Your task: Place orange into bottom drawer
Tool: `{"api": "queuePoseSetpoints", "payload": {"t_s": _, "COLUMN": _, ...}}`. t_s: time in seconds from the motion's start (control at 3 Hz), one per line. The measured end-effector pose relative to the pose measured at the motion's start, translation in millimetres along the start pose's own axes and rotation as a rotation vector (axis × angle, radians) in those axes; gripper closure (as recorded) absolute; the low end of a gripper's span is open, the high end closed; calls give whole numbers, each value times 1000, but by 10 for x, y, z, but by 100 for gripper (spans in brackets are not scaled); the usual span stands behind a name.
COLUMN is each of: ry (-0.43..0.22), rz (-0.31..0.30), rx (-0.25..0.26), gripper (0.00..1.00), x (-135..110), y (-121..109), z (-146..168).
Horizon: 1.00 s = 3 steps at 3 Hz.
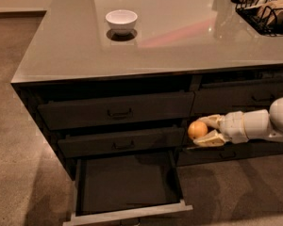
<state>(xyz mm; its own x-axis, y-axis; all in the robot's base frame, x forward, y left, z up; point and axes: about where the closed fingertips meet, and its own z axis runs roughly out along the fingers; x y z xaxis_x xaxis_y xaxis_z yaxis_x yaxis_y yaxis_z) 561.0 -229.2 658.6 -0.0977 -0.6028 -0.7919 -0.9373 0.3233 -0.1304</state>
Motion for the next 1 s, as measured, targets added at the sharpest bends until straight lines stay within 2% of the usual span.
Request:
{"api": "queuePoseSetpoints", "payload": {"t_s": 0.33, "ry": 3, "rz": -15, "rx": -8, "gripper": 100, "x": 89, "y": 12, "z": 111}}
{"api": "queuePoseSetpoints", "payload": {"t_s": 0.67, "ry": 33, "rz": -39, "rx": -3, "gripper": 100, "x": 196, "y": -18, "z": 283}}
{"api": "queuePoseSetpoints", "payload": {"t_s": 1.0, "ry": 81, "rz": -128, "rx": 10, "gripper": 100, "x": 730, "y": 65, "z": 735}}
